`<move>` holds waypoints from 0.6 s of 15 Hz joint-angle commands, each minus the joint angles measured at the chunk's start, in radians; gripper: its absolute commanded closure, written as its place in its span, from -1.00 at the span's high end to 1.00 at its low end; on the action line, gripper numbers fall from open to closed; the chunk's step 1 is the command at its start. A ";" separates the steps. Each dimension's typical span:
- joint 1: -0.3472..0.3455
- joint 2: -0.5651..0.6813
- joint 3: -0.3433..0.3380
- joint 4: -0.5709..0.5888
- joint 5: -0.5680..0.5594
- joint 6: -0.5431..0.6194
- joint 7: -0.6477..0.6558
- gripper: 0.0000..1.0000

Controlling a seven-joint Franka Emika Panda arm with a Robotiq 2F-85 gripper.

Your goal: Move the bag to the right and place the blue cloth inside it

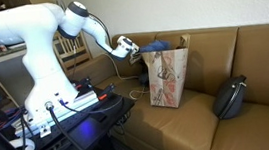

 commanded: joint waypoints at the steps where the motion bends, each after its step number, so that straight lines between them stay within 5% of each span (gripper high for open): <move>1: -0.068 0.023 0.046 0.098 -0.020 -0.042 0.000 -0.10; 7: -0.130 -0.044 0.150 0.109 -0.007 -0.030 -0.010 -0.95; 9: -0.148 -0.090 0.181 0.084 0.001 -0.012 -0.003 -1.00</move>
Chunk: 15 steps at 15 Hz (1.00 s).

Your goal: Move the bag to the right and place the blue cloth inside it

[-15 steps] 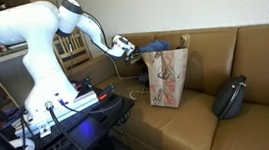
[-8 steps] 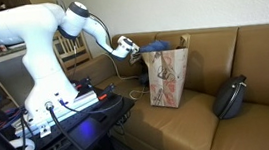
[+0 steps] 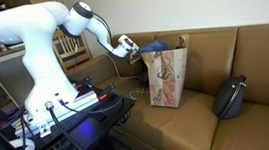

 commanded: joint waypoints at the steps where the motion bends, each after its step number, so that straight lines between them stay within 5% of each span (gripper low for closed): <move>1: -0.056 -0.102 0.078 -0.036 0.003 0.017 0.003 -1.00; 6: -0.082 -0.258 0.111 -0.159 0.006 0.080 0.087 -0.98; 15: -0.006 -0.632 0.014 -0.577 0.310 0.420 0.078 -0.98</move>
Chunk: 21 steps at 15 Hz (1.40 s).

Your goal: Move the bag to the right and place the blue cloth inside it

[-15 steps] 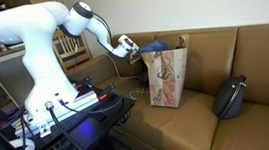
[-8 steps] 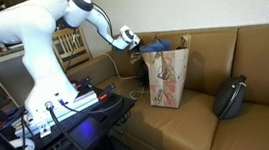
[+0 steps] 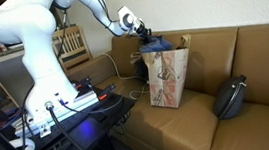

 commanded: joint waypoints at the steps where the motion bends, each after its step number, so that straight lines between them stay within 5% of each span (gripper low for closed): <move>1: 0.067 -0.192 -0.054 -0.244 0.115 0.159 0.000 -0.98; 11: 0.246 -0.619 -0.253 -0.710 0.421 0.565 0.001 -0.98; 12: 0.322 -0.636 -0.357 -0.677 0.459 0.494 0.001 -0.98; 16: 0.391 -0.775 -0.527 -0.739 0.517 0.483 0.002 -0.98; 21: 0.315 -0.953 -0.545 -0.820 0.569 0.483 0.003 -0.98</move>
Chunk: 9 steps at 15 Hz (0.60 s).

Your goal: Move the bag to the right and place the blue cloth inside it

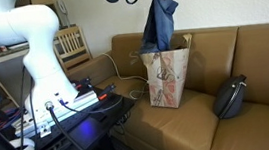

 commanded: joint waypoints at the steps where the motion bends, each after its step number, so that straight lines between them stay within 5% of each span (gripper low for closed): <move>1: -0.046 -0.176 0.015 -0.102 0.017 0.013 0.000 -0.98; 3: -0.064 -0.214 -0.007 -0.176 -0.017 0.010 0.000 -0.98; 4: -0.246 -0.229 0.165 -0.227 0.003 0.011 -0.040 -0.98; 5: -0.107 -0.208 -0.001 -0.256 -0.026 -0.001 -0.008 -0.98; 6: -0.148 -0.167 0.014 -0.277 -0.029 -0.032 -0.010 -0.98; 9: -0.130 -0.146 -0.015 -0.324 -0.116 -0.155 -0.010 -0.98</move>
